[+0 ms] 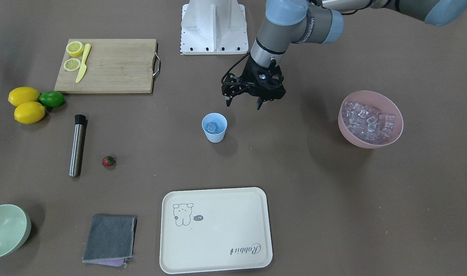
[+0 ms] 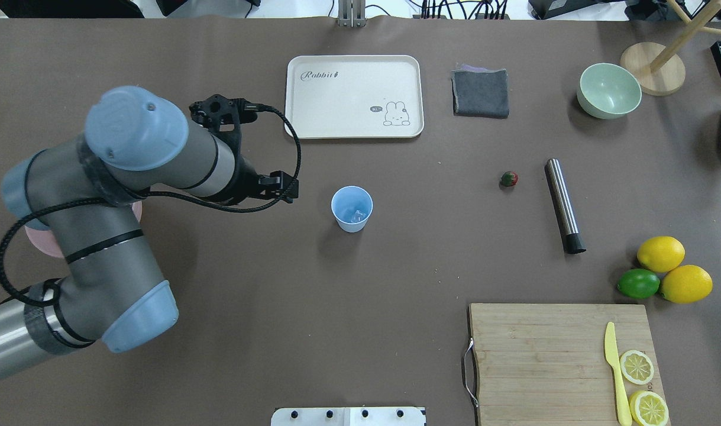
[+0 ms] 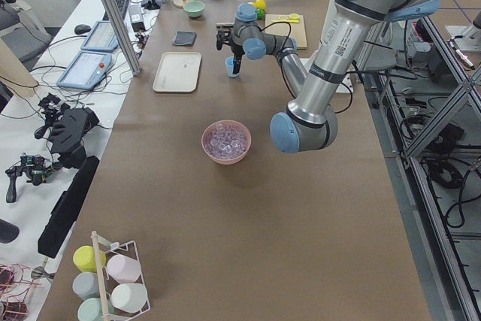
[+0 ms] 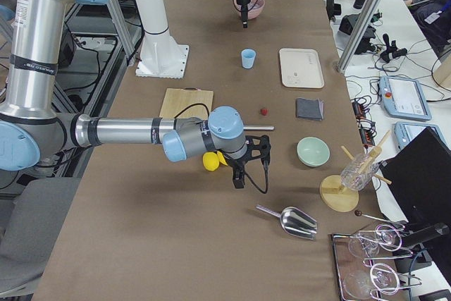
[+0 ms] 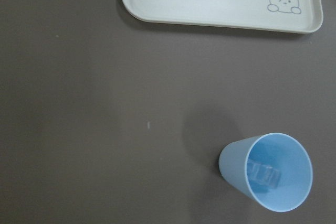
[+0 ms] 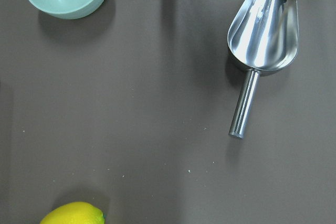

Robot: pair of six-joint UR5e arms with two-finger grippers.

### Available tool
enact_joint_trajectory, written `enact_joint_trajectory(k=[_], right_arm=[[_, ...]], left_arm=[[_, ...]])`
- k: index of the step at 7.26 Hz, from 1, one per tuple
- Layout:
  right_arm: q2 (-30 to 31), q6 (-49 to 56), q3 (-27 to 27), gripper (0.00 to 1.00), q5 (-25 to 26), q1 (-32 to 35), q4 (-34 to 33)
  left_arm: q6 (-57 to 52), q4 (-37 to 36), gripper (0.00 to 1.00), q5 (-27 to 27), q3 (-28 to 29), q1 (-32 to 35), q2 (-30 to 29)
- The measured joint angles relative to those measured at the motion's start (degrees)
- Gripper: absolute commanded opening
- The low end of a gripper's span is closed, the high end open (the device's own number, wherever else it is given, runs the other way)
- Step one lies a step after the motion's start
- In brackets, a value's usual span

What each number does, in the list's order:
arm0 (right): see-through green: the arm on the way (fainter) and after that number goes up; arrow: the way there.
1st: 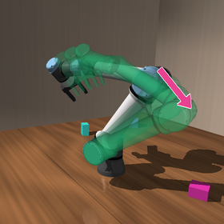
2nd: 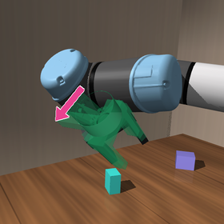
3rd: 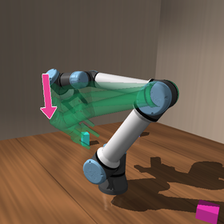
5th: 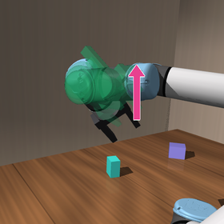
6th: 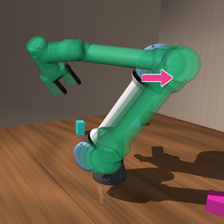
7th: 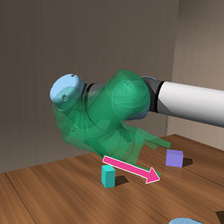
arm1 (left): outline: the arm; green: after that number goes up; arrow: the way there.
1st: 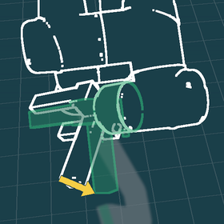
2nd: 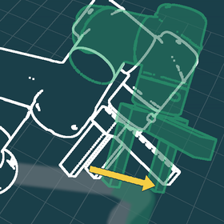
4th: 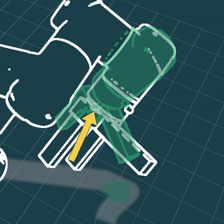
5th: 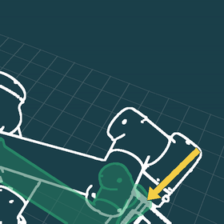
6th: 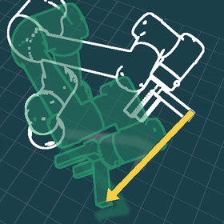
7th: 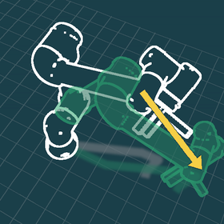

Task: Mash ice and strawberries in cup
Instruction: 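Move the left gripper back over the pink bowl of ice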

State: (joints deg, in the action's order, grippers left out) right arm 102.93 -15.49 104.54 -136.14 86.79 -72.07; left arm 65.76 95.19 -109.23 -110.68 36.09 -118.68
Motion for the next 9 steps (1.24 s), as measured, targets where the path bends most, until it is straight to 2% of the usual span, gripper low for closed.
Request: enact_joint_trajectory(k=[3, 7, 9], right_arm=[[0.5, 0.2, 0.1, 1.00, 0.0, 0.0, 0.1], [1.1, 0.6, 0.2, 1.00, 0.2, 0.0, 0.1], [1.1, 0.6, 0.2, 1.00, 0.2, 0.0, 0.1]], left_arm=[[-12.0, -1.5, 0.99, -2.7, -5.7, 6.0, 11.1], [-24.1, -0.7, 0.99, -5.8, -4.6, 10.9, 18.1], [-29.4, 3.1, 0.99, -5.9, -3.6, 11.2, 22.3]])
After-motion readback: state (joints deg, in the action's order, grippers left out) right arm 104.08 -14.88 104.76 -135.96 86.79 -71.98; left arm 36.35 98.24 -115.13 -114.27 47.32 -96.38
